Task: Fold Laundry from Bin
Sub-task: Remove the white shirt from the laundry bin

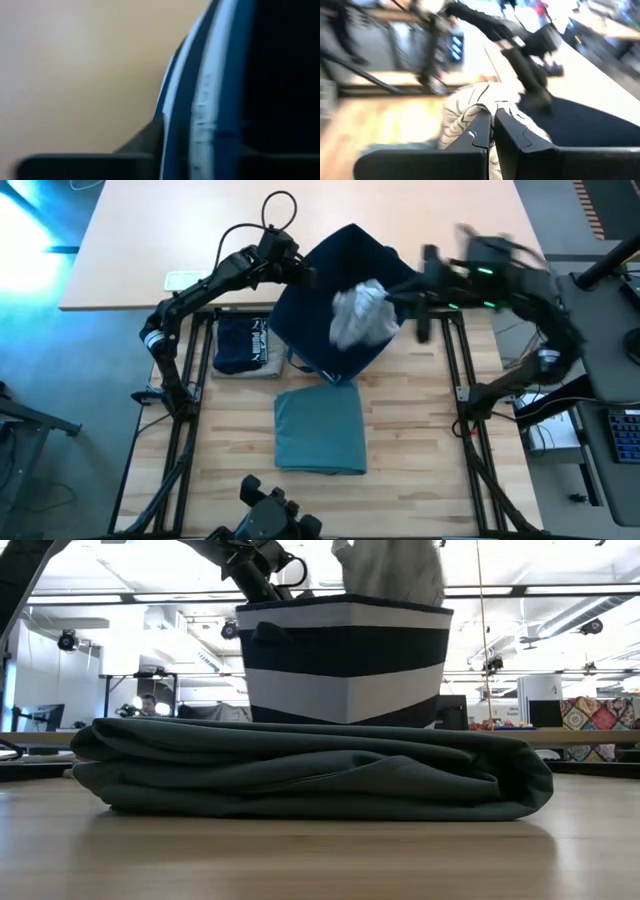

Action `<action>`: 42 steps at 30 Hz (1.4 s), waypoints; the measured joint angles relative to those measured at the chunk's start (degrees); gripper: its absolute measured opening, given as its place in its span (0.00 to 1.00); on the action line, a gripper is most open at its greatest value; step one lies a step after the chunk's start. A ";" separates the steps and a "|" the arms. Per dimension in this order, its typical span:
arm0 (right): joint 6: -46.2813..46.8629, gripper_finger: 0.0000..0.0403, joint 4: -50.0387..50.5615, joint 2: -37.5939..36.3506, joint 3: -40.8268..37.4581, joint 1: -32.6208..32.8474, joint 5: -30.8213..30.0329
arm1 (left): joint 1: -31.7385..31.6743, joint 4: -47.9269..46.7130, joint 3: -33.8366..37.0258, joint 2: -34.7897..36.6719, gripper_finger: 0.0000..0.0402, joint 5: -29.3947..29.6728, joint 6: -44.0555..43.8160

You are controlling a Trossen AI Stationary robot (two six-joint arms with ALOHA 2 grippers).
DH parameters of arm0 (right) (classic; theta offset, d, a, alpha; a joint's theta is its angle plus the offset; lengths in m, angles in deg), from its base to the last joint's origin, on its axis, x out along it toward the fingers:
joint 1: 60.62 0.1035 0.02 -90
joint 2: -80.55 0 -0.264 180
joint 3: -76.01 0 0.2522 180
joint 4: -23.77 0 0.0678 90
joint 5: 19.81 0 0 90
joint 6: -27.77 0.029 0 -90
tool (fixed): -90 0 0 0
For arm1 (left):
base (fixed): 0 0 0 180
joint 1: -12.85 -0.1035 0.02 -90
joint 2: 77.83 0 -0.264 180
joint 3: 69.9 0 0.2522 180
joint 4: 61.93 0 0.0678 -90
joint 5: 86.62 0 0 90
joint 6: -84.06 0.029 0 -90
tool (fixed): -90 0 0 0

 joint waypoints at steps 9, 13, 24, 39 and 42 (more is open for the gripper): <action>8.06 0.02 6.29 -4.86 -0.68 16.29 0.34 | -4.65 -2.63 -10.82 -2.72 0.01 3.95 -2.04; 11.24 0.02 8.50 -3.91 -0.77 22.39 0.36 | -8.44 -5.77 -20.68 -7.66 0.01 5.34 -4.68; 24.13 0.02 17.27 -0.01 -8.33 24.98 -20.15 | -12.45 -5.25 -22.35 -13.59 0.11 2.58 -9.39; 29.69 0.02 18.69 -0.15 -21.75 24.68 -19.39 | -14.46 -6.34 -28.26 -7.03 0.63 -0.38 -6.29; 28.56 0.02 18.98 -1.45 -22.08 24.68 -19.25 | -13.98 -6.38 -28.37 -1.98 0.68 -2.24 -3.39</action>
